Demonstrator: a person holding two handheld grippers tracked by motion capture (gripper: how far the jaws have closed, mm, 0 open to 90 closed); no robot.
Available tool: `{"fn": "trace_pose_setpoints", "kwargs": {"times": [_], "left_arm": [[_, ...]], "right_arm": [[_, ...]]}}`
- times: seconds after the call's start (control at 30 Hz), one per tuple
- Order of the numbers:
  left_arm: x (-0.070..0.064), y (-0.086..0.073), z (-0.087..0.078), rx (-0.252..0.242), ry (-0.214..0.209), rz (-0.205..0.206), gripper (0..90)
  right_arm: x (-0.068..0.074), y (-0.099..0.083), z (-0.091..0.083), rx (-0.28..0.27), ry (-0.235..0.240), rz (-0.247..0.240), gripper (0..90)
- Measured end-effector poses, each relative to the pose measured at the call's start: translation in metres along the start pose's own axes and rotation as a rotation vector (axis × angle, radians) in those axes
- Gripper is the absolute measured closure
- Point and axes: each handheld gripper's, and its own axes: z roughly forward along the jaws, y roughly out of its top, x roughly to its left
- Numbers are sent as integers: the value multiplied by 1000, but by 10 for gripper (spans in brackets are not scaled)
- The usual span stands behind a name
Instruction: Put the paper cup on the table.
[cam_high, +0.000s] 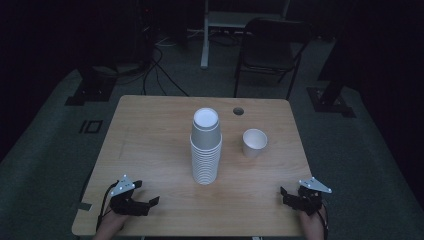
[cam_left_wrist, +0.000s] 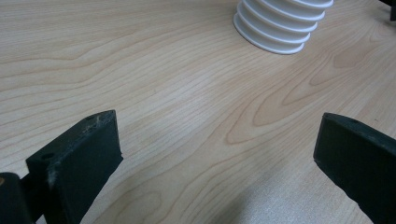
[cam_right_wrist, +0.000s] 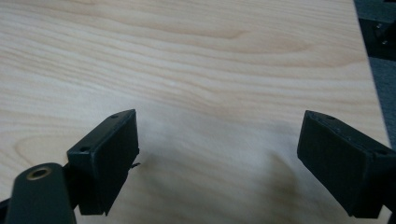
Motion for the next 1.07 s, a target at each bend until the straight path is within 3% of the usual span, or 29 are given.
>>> {"fn": "trace_pose_setpoints", "kwargs": {"times": [0.3,0.5,1.07], "left_arm": [[-1,-2,3,7,11,2,10],[0,-2,2,-13,26,-22,10],[-1,-1,4,3,65,-55,10]], "right_arm": [[-9,-6,-5,52,-46,60,123],[-15,-6,-4,61,-86,115,125],[-17,-5,-3,63,-100,130,121]]}}
